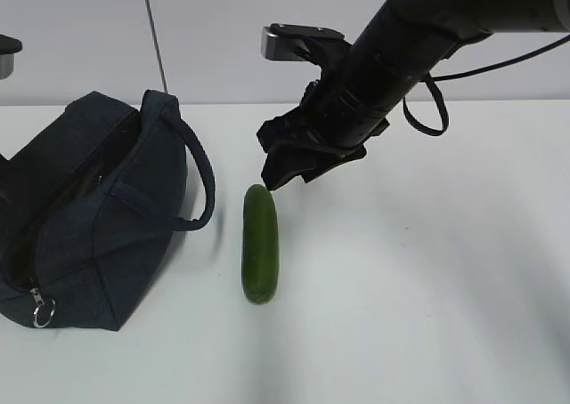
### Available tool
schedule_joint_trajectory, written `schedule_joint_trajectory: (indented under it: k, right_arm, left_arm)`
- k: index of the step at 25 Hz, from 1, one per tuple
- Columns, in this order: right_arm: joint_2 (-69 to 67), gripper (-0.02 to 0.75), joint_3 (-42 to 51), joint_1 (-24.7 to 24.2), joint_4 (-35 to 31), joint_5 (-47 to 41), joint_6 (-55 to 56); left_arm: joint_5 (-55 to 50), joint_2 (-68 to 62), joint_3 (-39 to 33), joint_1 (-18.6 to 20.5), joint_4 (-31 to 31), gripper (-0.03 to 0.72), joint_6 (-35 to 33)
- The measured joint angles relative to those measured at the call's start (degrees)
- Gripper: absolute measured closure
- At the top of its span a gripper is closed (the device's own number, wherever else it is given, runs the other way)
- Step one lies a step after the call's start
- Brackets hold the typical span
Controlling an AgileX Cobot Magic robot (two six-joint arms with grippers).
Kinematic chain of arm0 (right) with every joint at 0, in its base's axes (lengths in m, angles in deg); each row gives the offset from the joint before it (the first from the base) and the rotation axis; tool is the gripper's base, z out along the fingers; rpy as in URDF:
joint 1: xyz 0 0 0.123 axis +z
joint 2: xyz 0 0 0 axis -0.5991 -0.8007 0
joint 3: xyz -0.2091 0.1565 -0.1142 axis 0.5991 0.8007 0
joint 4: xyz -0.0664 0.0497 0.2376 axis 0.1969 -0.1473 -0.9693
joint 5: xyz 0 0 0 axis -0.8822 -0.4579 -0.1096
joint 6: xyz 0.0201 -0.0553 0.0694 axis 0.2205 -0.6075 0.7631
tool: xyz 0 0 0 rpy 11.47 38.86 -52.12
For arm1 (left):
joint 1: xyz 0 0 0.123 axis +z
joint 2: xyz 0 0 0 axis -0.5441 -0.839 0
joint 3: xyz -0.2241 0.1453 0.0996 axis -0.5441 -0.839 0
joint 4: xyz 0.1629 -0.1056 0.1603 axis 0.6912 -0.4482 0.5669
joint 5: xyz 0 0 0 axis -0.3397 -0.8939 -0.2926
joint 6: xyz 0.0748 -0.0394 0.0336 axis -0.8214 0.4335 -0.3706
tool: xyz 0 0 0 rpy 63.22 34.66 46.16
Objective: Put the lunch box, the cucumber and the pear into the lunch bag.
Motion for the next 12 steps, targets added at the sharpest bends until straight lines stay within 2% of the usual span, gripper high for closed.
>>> schedule_joint_trajectory:
  k: [3,7,12]
  right_arm:
    - [-1.93,0.295,-0.31,1.01,1.77,0.38,5.07]
    - [-4.14,0.294,-0.41,3.78,7.38,1.38,12.38]
    - [-8.34,0.294,-3.93,6.47,12.18,1.25,20.33]
  left_arm:
    - [-0.13,0.00,0.00,0.00,0.00,0.685,0.00]
    - [-0.13,0.00,0.04,0.00,0.00,0.685,0.01]
    - [-0.13,0.00,0.04,0.00,0.00,0.685,0.01]
